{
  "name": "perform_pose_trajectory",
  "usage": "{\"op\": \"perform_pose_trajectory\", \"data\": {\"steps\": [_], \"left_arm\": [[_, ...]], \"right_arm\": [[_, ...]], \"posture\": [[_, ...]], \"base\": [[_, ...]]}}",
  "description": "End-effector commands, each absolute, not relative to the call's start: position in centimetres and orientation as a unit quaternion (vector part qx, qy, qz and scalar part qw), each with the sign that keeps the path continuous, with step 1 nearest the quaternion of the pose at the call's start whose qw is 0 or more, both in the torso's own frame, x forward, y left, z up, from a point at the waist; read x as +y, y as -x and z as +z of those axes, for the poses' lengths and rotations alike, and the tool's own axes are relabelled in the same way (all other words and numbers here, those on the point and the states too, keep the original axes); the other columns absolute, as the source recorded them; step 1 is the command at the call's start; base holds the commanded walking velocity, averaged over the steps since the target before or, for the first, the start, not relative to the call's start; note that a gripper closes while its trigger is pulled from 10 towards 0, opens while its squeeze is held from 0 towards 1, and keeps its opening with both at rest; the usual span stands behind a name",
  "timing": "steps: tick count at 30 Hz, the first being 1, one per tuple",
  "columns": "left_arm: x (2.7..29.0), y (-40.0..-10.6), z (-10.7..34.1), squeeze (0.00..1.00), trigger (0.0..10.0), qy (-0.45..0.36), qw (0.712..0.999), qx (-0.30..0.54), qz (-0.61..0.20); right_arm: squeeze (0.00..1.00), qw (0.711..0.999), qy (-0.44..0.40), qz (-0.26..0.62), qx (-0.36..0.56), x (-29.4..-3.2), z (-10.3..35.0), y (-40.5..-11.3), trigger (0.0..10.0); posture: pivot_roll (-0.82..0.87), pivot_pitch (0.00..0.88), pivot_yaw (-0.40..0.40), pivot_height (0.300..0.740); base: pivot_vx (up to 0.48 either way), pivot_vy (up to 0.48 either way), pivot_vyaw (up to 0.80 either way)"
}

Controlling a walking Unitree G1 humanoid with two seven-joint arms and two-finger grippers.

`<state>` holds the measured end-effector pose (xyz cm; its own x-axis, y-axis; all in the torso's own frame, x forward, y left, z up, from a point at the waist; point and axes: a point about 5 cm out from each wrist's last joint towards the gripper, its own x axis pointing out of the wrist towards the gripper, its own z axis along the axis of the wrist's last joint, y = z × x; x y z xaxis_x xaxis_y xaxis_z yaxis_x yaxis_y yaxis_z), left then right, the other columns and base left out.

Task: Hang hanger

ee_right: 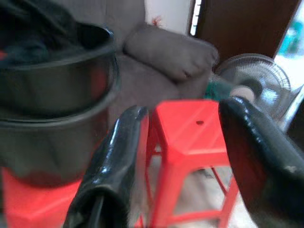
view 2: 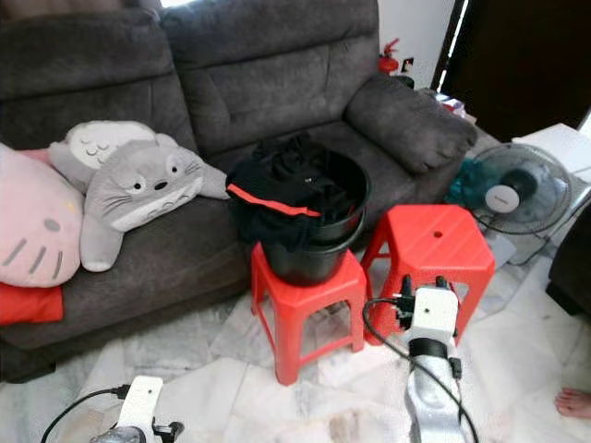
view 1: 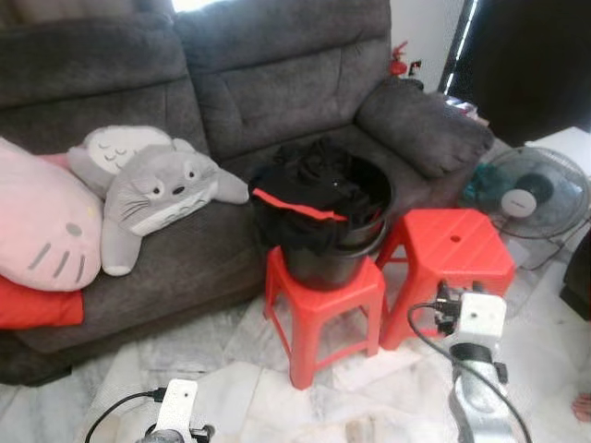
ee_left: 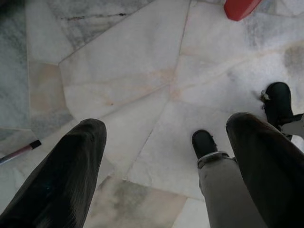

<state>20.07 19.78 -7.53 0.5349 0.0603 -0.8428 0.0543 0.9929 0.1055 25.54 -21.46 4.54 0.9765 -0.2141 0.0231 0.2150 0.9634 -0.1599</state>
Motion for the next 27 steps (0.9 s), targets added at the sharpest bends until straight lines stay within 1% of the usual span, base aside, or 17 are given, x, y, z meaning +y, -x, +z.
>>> {"op": "perform_pose_trajectory", "data": {"steps": [1, 4, 8, 10, 14, 19, 25, 27], "left_arm": [[20.0, -20.1, -7.5, 0.0, 10.0, -0.065, 0.874, 0.482, 0.001], [20.0, -20.3, -7.4, 0.0, 10.0, -0.063, 0.876, 0.478, 0.003], [19.9, -20.5, -7.2, 0.0, 10.0, -0.055, 0.88, 0.471, 0.007], [19.8, -20.7, -7.2, 0.0, 10.0, -0.042, 0.884, 0.465, 0.011], [19.7, -21.1, -6.9, 0.0, 10.0, -0.044, 0.89, 0.454, 0.009], [19.5, -21.4, -6.8, 0.0, 10.0, -0.059, 0.886, 0.46, -0.007], [19.3, -21.6, -6.7, 0.0, 10.0, -0.053, 0.889, 0.455, -0.011], [19.2, -21.7, -6.6, 0.0, 10.0, -0.059, 0.888, 0.455, -0.019]], "right_arm": [[0.0, 0.991, 0.093, -0.088, -0.031, -20.9, 5.8, -25.7, 10.0], [0.0, 0.991, 0.112, -0.052, -0.059, -19.4, 6.9, -25.2, 10.0], [0.0, 0.99, 0.128, -0.033, -0.055, -18.6, 6.8, -24.5, 10.0], [0.0, 0.99, 0.127, -0.032, -0.054, -18.5, 6.8, -24.3, 10.0], [0.0, 0.99, 0.127, -0.025, -0.061, -18.5, 7.8, -24.2, 10.0], [0.0, 0.988, 0.138, -0.01, -0.066, -18.4, 8.9, -23.2, 10.0], [0.0, 0.989, 0.134, -0.016, -0.053, -18.7, 9.2, -22.3, 10.0], [0.0, 0.991, 0.121, -0.029, -0.042, -19.0, 9.1, -22.0, 10.0]], "posture": [[-0.23, 0.0, 0.066, 0.74], [-0.24, 0.0, 0.066, 0.74], [-0.24, 0.0, 0.056, 0.74], [-0.23, 0.0, 0.054, 0.74], [-0.23, 0.0, 0.04, 0.74], [-0.22, 0.0, 0.032, 0.74], [-0.22, 0.0, 0.032, 0.74], [-0.23, 0.0, 0.034, 0.74]], "base": [[0.0, 0.0, 0.0], [0.0, 0.0, 0.0], [0.0, 0.0, 0.0], [0.0, 0.0, 0.0], [0.0, 0.0, 0.0], [0.0, 0.0, 0.0], [0.0, 0.0, 0.0], [0.0, 0.0, 0.0]]}}
